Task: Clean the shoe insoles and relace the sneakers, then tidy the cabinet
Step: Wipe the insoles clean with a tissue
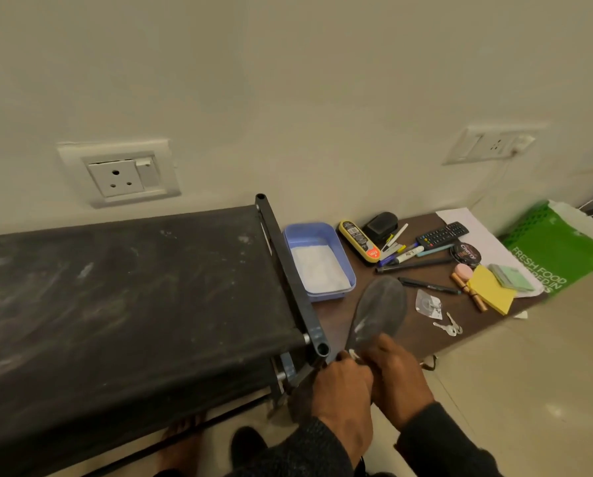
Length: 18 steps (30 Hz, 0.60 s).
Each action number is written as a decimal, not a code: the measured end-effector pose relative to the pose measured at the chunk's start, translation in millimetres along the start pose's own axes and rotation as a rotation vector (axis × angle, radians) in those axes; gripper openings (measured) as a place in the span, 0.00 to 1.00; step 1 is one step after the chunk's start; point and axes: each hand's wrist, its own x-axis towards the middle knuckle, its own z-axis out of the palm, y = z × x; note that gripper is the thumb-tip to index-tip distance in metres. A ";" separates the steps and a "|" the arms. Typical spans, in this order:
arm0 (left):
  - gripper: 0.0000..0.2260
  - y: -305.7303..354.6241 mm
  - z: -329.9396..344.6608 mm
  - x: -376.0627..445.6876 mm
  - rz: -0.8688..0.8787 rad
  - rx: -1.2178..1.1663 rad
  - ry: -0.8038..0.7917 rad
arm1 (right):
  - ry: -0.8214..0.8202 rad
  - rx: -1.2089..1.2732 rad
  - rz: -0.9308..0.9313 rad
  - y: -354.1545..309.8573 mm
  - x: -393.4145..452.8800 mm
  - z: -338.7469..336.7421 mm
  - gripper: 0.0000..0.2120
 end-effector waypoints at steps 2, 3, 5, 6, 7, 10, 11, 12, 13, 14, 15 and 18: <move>0.13 0.1 -0.1 -0.5 -0.016 -0.061 0.013 | 0.021 -0.033 -0.016 8.4 19.0 -2.2 0.04; 0.13 -0.3 0.4 -1.5 -0.011 -0.069 0.039 | 0.055 -0.047 0.022 15.9 38.3 -2.4 0.05; 0.12 -2.4 -1.0 -5.4 0.010 -0.048 0.073 | 0.084 -0.050 0.163 23.0 74.7 -5.6 0.06; 0.13 -3.7 -2.6 -5.8 0.008 -0.026 0.040 | 0.101 -0.060 0.229 25.0 86.0 -6.5 0.06; 0.14 -4.6 -3.4 -4.6 0.000 -0.012 0.001 | 0.124 -0.076 0.253 24.2 90.8 -5.8 0.06; 0.14 -3.6 -4.3 1.4 0.012 -0.001 -0.014 | 0.039 -0.073 0.139 6.6 59.3 -1.5 0.05; 0.14 -3.2 -2.3 0.6 0.021 -0.016 -0.002 | 0.014 -0.044 0.068 -0.6 40.2 -1.5 0.04; 0.14 -2.8 -0.5 1.3 0.026 -0.023 0.011 | -0.020 -0.020 0.010 -6.5 25.3 -4.2 0.02; 0.15 -3.3 1.8 1.0 0.026 -0.025 0.031 | -0.059 -0.039 -0.044 -2.0 19.2 -3.6 0.02; 0.15 -4.2 3.2 1.1 0.024 -0.027 0.054 | -0.056 -0.050 -0.060 6.9 23.8 -4.6 0.02; 0.14 -5.0 2.8 0.4 0.018 -0.024 0.067 | -0.013 -0.061 -0.045 20.2 37.7 -4.5 0.03; 0.16 -6.8 0.3 -1.1 0.003 -0.030 0.013 | 0.088 -0.030 0.231 38.4 85.8 -12.7 0.07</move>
